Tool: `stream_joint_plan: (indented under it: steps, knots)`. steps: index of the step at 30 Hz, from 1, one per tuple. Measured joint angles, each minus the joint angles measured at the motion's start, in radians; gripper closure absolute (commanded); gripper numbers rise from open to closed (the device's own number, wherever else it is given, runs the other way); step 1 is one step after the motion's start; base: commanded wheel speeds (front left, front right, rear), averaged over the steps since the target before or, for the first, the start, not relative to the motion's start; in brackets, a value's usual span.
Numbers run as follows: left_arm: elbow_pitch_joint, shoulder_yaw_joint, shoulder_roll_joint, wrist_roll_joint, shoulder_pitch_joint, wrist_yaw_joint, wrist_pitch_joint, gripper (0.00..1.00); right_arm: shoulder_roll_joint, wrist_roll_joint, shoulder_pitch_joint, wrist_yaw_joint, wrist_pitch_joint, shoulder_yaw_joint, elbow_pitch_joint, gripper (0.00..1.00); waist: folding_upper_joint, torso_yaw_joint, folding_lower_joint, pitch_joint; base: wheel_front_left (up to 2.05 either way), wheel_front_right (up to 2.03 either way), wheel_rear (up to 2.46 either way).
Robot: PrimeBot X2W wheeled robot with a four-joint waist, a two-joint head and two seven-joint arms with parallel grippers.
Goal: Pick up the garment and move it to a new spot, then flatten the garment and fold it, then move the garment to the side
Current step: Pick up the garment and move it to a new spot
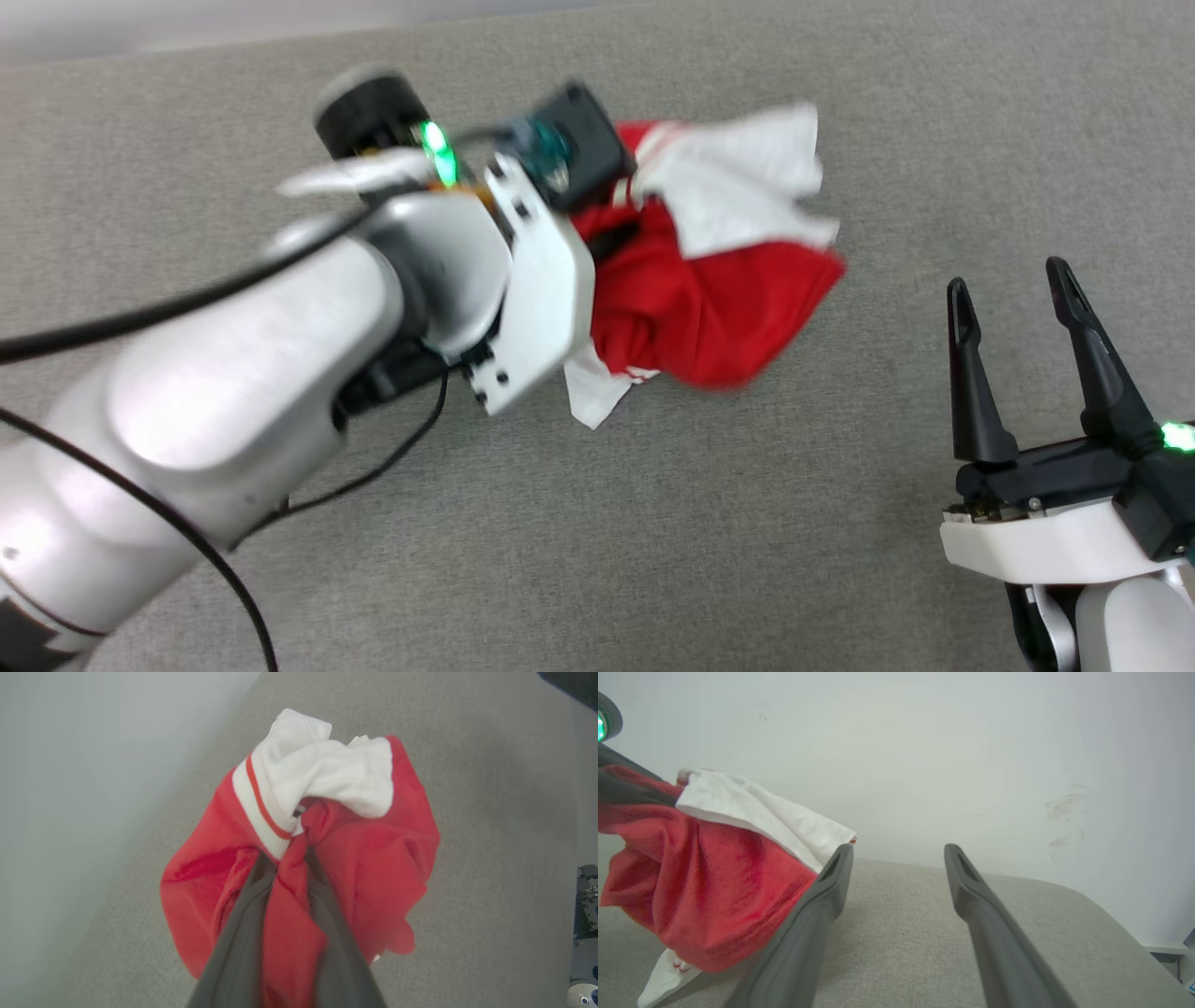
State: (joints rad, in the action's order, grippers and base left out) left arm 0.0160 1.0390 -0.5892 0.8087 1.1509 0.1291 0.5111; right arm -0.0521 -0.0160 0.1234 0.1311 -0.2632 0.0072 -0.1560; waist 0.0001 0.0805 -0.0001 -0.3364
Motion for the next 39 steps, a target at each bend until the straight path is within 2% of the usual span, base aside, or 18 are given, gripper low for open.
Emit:
stream_joint_plan:
  steps: [6,8,14,15,16,21,25,28,31,36,39]
  knots:
    - [0.135,0.11,0.04,-0.01,-0.101,0.0,-0.043,1.0,0.0,0.01,0.012,0.0,0.0,-0.002,0.007,0.0,0.0,0.031,0.0,-0.026,0.0,0.0,0.0]
    - [0.178,0.122,0.052,0.021,-0.141,0.0,-0.068,1.0,0.0,0.012,0.012,0.0,0.0,-0.004,0.01,0.0,-0.0001,0.04,0.0,-0.032,0.0,0.0,0.0]
    - [0.281,0.162,0.081,0.015,-0.192,0.0,-0.13,1.0,0.0,0.015,0.011,0.0,0.0,-0.012,0.02,0.0,0.0,0.047,0.0,-0.033,0.0,0.0,0.0]
    - [0.295,0.159,0.09,0.016,-0.197,0.0,-0.148,0.85,0.0,0.015,0.01,0.0,0.0,-0.014,0.023,0.0,0.0,0.045,0.0,-0.029,0.0,0.0,0.0]
    - [0.305,0.153,0.098,0.015,-0.2,-0.006,-0.174,0.0,0.0,0.015,0.009,0.0,0.0,-0.015,0.025,0.0,0.0,0.043,0.0,-0.023,0.0,0.0,0.0]
    - [0.302,0.105,0.132,-0.018,-0.193,-0.038,-0.319,0.0,0.001,0.007,-0.01,0.0,0.0,-0.014,0.035,0.0,0.0,0.027,0.0,0.018,0.0,0.0,0.0]
    - [0.258,0.03,0.132,-0.04,-0.182,-0.117,-0.455,0.0,0.001,0.0,-0.03,0.0,0.0,-0.022,0.047,0.0,-0.0001,0.007,0.0,0.059,0.0,0.0,0.0]
    - [0.217,-0.013,0.111,-0.048,-0.2,-0.177,-0.523,0.0,0.001,-0.006,-0.041,0.0,0.0,-0.021,0.053,0.0,0.0,-0.01,0.0,0.092,0.0,0.0,0.0]
    - [0.179,-0.062,0.071,-0.054,-0.247,-0.258,-0.601,0.0,0.001,-0.01,-0.053,0.0,0.0,-0.021,0.059,0.0,0.0,-0.026,0.0,0.124,0.0,0.0,0.0]
    - [0.154,-0.123,-0.003,-0.105,-0.369,-0.422,-0.73,0.0,0.001,-0.01,-0.074,0.0,0.0,-0.03,0.063,0.0,0.0,-0.049,0.0,0.167,0.0,0.0,0.0]
    - [0.123,-0.179,-0.014,-0.111,-0.471,-0.518,-0.763,0.0,0.001,-0.012,-0.085,0.0,0.0,-0.036,0.064,0.0,0.0,-0.064,0.0,0.185,0.0,0.0,0.0]
